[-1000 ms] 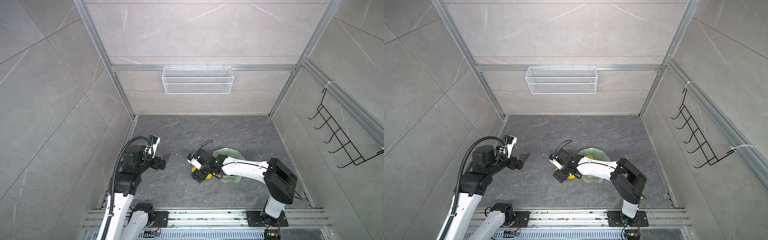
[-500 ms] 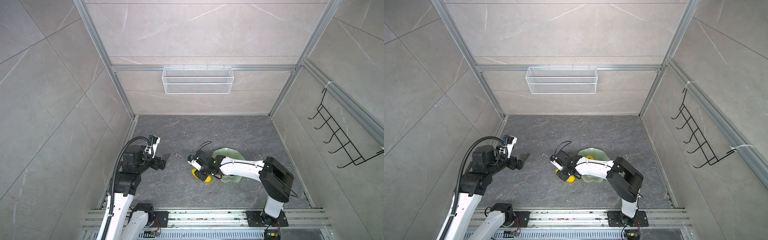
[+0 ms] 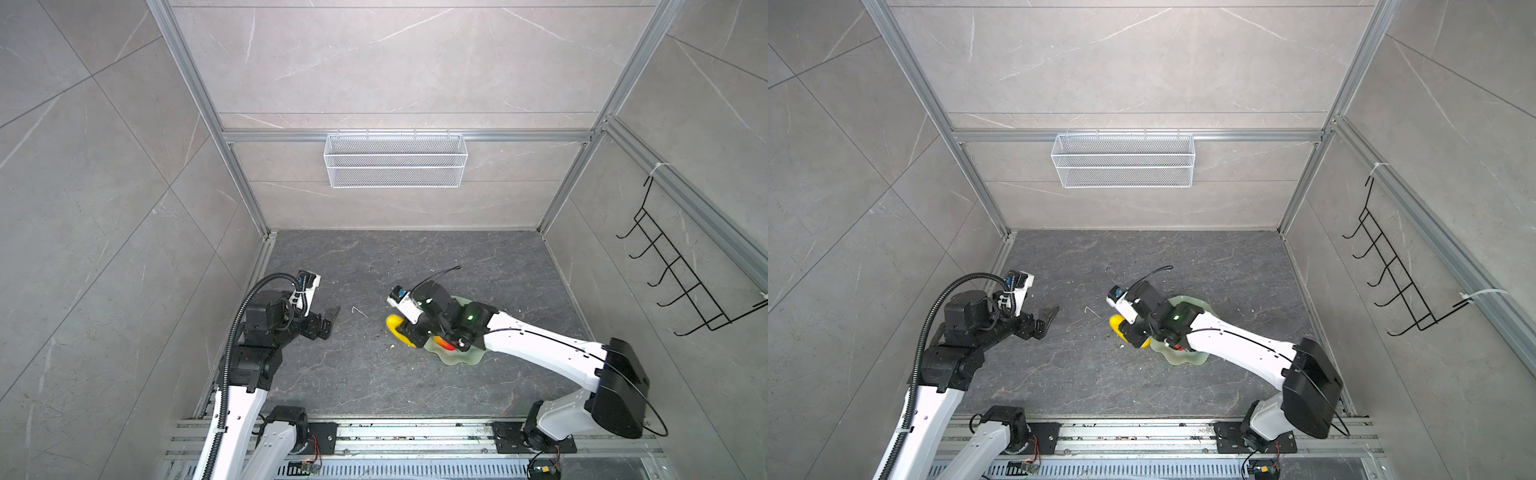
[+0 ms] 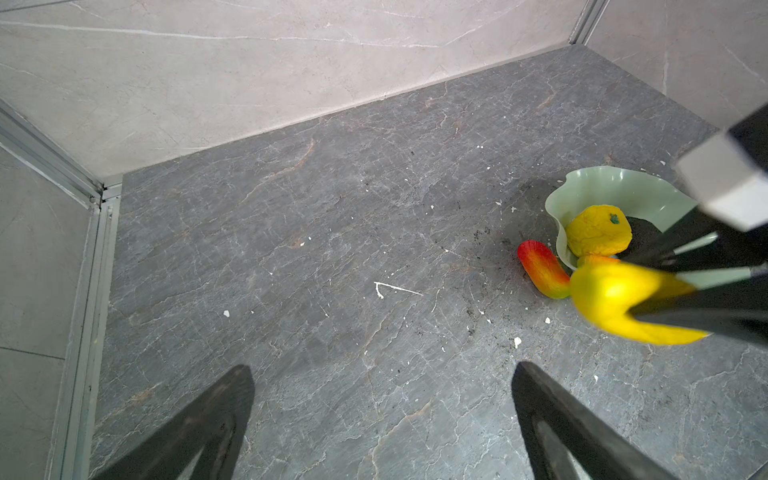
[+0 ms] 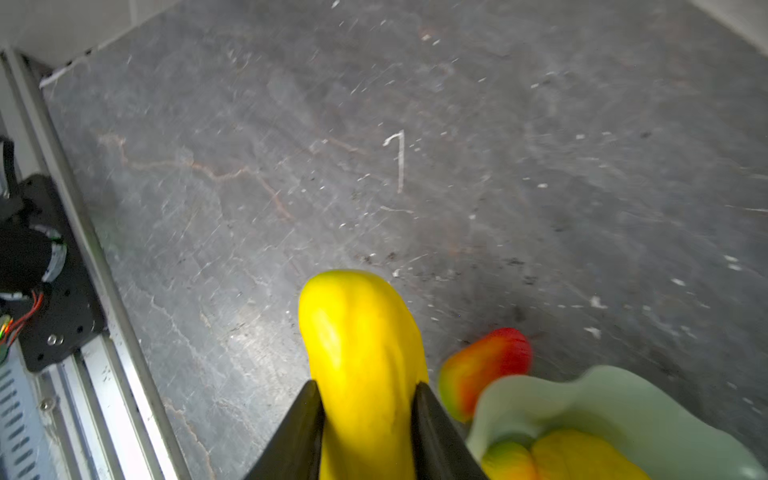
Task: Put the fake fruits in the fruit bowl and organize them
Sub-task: 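Move the right gripper toward the long yellow fruit beside the bowl, then grasp the long yellow fruit and lower it into the green bowl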
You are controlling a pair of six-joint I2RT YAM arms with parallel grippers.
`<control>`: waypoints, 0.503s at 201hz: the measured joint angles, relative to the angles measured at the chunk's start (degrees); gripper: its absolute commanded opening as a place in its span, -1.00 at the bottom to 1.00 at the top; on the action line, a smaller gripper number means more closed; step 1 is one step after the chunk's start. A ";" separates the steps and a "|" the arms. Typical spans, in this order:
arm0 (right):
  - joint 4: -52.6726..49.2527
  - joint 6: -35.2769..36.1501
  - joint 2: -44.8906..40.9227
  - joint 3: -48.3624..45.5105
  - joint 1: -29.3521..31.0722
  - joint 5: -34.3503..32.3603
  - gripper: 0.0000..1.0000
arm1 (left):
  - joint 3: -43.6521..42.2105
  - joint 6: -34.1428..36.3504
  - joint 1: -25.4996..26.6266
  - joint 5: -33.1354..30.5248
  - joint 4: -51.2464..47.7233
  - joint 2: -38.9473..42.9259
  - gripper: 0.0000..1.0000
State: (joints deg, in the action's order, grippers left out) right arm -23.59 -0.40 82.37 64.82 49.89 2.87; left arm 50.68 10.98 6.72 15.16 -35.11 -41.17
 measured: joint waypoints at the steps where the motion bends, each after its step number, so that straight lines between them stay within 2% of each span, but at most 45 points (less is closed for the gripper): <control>1: 0.00 0.00 -0.17 -0.07 -0.17 -0.02 -0.26 | 0.00 0.00 0.00 0.00 0.00 0.00 1.00; 27: -2.47 0.04 -4.96 -2.40 -8.83 -2.69 -0.27 | 0.00 0.00 0.00 0.00 0.00 0.00 1.00; 53: -6.80 0.50 -4.70 -2.69 -15.02 -7.13 -0.27 | 0.00 0.00 0.00 0.00 0.00 0.00 1.00; 101: -11.54 1.99 -0.17 -2.27 -19.04 -15.02 -0.25 | 0.00 0.00 0.00 0.04 0.00 0.00 1.00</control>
State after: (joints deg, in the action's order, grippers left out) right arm -35.14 1.58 82.19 62.54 30.85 -12.14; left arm 50.68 10.98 6.72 15.20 -35.11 -41.17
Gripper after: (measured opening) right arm 0.372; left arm 0.999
